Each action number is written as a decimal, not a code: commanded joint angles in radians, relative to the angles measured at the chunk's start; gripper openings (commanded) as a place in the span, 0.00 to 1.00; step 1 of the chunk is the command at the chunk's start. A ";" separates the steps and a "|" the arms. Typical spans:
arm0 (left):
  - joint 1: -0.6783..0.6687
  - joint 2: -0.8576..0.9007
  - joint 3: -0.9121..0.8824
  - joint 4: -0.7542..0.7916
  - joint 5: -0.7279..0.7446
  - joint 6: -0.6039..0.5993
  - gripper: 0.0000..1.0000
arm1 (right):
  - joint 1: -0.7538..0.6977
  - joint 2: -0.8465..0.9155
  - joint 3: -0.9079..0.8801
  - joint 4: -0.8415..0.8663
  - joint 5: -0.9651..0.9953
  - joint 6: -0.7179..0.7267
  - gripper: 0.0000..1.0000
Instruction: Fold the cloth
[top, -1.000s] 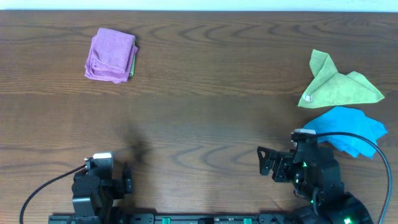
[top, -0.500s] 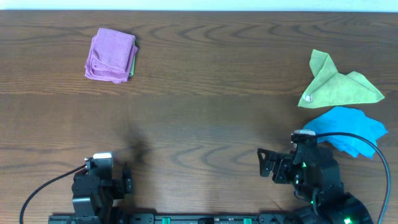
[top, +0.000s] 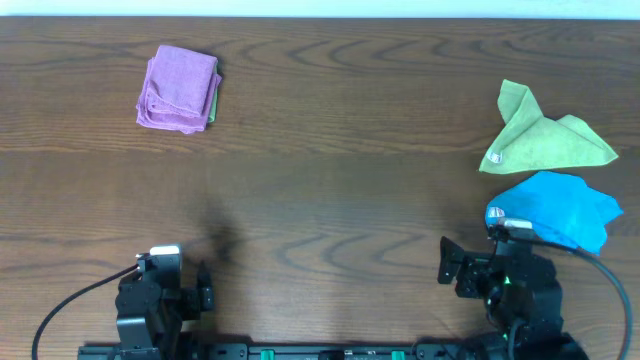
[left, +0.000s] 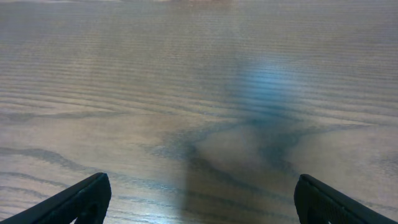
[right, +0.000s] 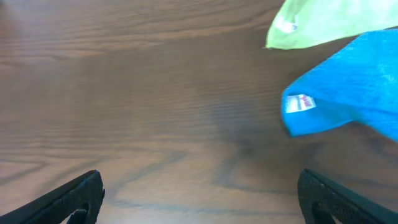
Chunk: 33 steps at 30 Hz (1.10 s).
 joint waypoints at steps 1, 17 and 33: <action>0.001 -0.009 -0.007 -0.014 0.006 0.014 0.95 | -0.050 -0.047 -0.059 0.037 -0.031 -0.164 0.99; 0.001 -0.009 -0.007 -0.014 0.007 0.015 0.95 | -0.182 -0.289 -0.291 0.076 -0.142 -0.218 0.99; 0.001 -0.009 -0.007 -0.014 0.007 0.015 0.95 | -0.202 -0.296 -0.303 0.076 -0.149 -0.237 0.99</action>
